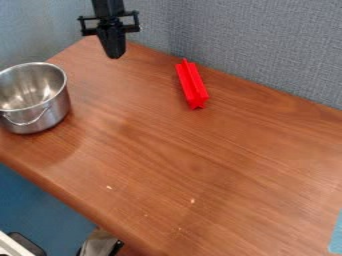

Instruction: Move the red object from the metal pot to the table

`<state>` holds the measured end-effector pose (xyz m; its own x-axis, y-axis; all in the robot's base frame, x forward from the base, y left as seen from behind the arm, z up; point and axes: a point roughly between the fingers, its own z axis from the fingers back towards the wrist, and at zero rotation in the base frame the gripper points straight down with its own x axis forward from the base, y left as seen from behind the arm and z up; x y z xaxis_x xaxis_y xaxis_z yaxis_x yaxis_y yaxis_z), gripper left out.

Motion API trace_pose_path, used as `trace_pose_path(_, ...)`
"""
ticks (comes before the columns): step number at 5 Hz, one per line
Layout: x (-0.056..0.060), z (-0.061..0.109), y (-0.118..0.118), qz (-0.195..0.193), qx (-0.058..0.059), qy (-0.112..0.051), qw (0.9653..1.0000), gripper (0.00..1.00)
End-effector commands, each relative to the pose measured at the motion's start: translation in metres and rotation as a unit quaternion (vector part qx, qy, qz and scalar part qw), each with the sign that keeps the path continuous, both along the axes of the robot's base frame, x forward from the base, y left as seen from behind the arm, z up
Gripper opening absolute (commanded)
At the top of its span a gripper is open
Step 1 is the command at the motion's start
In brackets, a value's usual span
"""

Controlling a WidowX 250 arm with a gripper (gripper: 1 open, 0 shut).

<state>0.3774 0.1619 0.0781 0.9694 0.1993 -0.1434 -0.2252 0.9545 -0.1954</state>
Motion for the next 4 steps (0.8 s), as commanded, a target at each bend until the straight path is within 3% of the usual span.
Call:
trace_pose_path(1,0.013,-0.007,-0.008,-0.089,0.020,0.012,0.9958,0.00)
trace_pose_path(3,0.026,-0.001,-0.031,-0.123,0.021,-0.014,0.9921,0.00)
trace_pose_path(4,0.023,0.013,-0.036,-0.125,0.032,-0.033,0.9911,0.00)
